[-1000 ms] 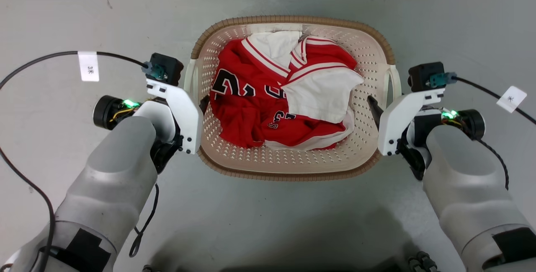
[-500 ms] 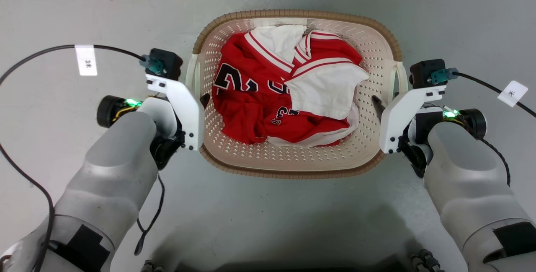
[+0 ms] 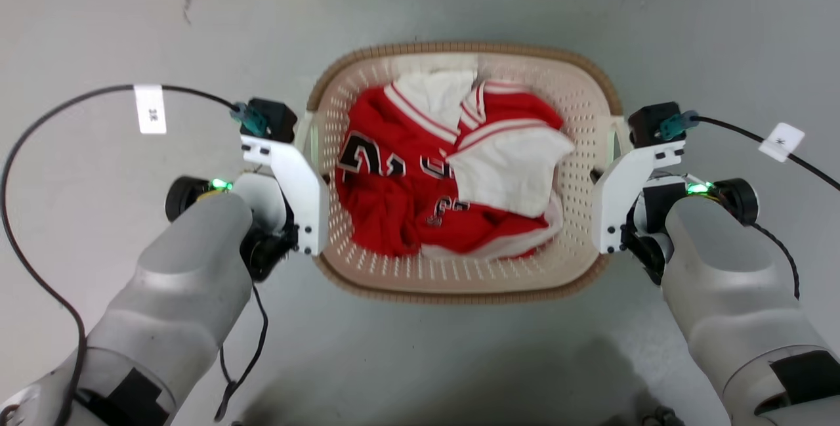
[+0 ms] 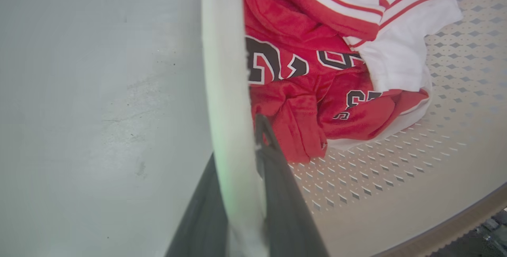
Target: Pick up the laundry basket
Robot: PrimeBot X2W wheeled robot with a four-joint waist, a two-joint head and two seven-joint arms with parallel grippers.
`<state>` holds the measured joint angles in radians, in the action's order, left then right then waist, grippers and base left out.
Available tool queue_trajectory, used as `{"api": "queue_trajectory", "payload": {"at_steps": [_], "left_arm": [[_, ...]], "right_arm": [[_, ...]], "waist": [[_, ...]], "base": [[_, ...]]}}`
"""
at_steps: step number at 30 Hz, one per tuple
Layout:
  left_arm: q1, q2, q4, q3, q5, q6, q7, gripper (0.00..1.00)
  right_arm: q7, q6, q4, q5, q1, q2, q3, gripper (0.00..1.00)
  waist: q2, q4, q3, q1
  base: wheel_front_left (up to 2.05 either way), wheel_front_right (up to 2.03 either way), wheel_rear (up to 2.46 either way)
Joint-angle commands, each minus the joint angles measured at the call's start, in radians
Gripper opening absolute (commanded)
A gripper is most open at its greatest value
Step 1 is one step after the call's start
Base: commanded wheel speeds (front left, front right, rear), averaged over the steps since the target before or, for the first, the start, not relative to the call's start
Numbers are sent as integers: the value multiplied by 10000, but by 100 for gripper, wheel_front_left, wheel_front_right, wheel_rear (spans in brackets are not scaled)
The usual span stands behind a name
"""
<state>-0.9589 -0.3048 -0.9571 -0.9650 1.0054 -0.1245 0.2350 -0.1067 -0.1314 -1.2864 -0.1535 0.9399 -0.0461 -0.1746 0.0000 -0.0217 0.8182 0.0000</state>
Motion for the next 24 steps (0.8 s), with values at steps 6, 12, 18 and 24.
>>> {"api": "queue_trajectory", "payload": {"at_steps": [6, 12, 18, 24], "left_arm": [[360, -373, 633, -591, 786, -107, 579, 0], [707, -794, 1214, -1174, 1582, -109, 1167, 0], [1004, -1194, 1545, -1705, 2148, -110, 1516, 0], [1317, -1401, 1669, -2150, 2630, -111, 1863, 0]], "right_arm": [[-1338, 14, -36, 75, -348, -77, -390, 0], [-2781, 12, -45, -480, -586, -89, -926, 0], [-3382, 14, -50, -730, -795, -106, -1362, 0], [-3949, 14, 177, -1256, -1109, -114, -1889, 0]], "waist": [[0, -88, -1218, 0], [0, -178, -2633, 0], [0, -255, -4074, 0], [0, -301, -5374, 0]], "base": [[0, 0, 0], [0, 0, 0], [0, 0, 0], [0, 0, 0]]}}
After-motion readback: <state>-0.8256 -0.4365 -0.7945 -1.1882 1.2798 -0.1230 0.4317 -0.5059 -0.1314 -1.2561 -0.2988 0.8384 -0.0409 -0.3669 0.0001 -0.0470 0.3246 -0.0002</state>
